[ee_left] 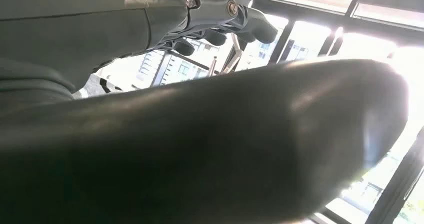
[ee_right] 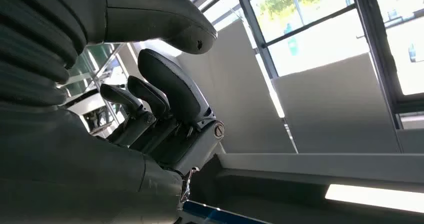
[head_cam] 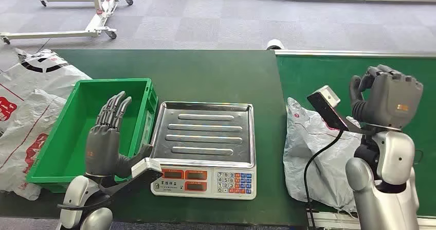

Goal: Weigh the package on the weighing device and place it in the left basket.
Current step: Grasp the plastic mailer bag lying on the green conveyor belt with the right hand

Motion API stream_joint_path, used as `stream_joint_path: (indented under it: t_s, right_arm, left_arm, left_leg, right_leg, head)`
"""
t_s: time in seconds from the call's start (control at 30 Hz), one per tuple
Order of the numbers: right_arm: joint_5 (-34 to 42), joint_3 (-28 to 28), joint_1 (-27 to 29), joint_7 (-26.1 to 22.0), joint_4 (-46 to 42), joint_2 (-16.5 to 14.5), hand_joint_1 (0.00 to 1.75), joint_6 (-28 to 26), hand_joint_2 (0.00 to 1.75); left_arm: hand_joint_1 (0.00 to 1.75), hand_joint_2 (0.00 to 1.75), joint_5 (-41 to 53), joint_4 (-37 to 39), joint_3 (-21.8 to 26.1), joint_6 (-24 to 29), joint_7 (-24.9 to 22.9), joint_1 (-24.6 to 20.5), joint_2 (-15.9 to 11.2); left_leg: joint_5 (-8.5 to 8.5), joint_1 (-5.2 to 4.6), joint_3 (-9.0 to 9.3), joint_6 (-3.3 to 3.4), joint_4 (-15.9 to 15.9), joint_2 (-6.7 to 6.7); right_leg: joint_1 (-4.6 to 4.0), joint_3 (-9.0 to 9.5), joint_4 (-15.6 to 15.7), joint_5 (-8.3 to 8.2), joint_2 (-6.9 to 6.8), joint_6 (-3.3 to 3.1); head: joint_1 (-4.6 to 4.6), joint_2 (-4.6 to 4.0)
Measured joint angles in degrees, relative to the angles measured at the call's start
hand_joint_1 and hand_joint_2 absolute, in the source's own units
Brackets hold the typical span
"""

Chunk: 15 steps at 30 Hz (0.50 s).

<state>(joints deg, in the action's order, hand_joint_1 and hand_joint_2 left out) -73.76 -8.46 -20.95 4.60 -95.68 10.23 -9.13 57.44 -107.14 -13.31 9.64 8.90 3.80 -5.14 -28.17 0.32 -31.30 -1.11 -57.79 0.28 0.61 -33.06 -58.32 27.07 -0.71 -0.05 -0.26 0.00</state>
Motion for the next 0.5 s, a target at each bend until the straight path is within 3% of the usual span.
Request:
stream_joint_path:
  t_s: [0.03, 0.07, 0.17, 0.2, 0.23, 0.3, 0.37, 0.5]
  right_arm:
    - [0.03, -0.14, -0.36, 0.02, 0.16, 0.08, 1.75, 0.05, 1.75]
    - [0.10, -0.31, -0.68, 0.14, 0.33, 0.15, 1.42, 0.22, 1.75]
    - [1.10, -1.35, -2.19, 1.68, 1.52, 0.74, 0.11, 3.26, 1.75]
    - [1.79, -1.69, -2.49, 2.74, 2.21, 0.96, 0.00, 5.49, 1.75]
    - [2.58, -1.99, -2.73, 4.04, 3.23, 1.16, 0.00, 8.21, 1.75]
    - [4.13, -2.73, -2.95, 6.90, 6.72, 1.55, 0.00, 13.11, 0.87]
    - [5.16, -3.47, -2.32, 8.99, 11.77, 1.88, 0.00, 14.45, 0.00]
    - [5.32, -4.00, 2.75, 11.50, 19.07, 2.60, 0.00, 10.31, 0.00]
  left_arm:
    - [0.00, 0.00, -0.03, 0.00, 0.00, 0.00, 0.01, 0.00, 0.00]
    - [0.00, 0.00, -0.09, 0.00, 0.00, 0.00, 0.01, 0.00, 0.00]
    - [0.00, 0.00, -0.52, 0.00, 0.00, 0.00, 0.02, -0.01, -0.01]
    - [0.00, 0.00, -0.70, 0.01, 0.00, -0.02, -0.04, -0.03, -0.01]
    - [0.00, 0.00, -0.91, 0.04, 0.00, -0.07, -0.18, -0.10, -0.02]
    - [0.00, 0.00, -1.41, 0.14, 0.00, -0.37, -0.70, -0.43, -0.02]
    - [0.00, 0.00, -1.72, 0.20, 0.00, -0.66, -1.30, -0.80, -0.02]
    - [0.00, 0.00, -1.77, 0.18, 0.02, -0.90, -1.75, -0.75, -0.23]
  left_leg:
    - [0.00, 0.00, 0.00, 0.00, 0.00, -0.01]
    - [0.00, 0.00, -0.01, 0.00, 0.00, -0.01]
    - [0.00, 0.00, -0.02, 0.00, 0.00, -0.01]
    - [0.00, 0.00, -0.02, 0.00, 0.00, -0.01]
    - [0.00, 0.00, -0.02, 0.00, 0.00, -0.01]
    - [0.00, 0.00, -0.02, 0.00, 0.00, -0.04]
    - [0.00, 0.01, -0.01, 0.01, -0.01, -0.10]
    - [0.00, 0.01, -0.08, 0.01, -0.02, -0.29]
  right_leg:
    - [0.00, 0.00, 0.00, 0.00, -0.01, 0.00]
    - [0.00, 0.00, 0.00, 0.00, -0.02, 0.00]
    - [0.00, 0.00, 0.00, 0.00, -0.02, 0.00]
    - [0.00, 0.00, 0.00, 0.00, -0.02, 0.00]
    - [0.00, 0.00, 0.00, 0.00, -0.02, 0.00]
    - [-0.01, 0.00, 0.01, 0.00, -0.04, 0.00]
    - [0.01, 0.01, 0.01, 0.00, -0.09, 0.00]
    - [0.00, 0.02, 0.01, 0.02, -0.24, 0.01]
  head:
    - [-0.01, 0.00]
    - [-0.01, 0.00]
    - [-0.02, 0.00]
    - [-0.02, 0.00]
    - [-0.02, 0.00]
    - [0.00, 0.00]
    - [0.00, 0.00]
    - [0.01, 0.00]
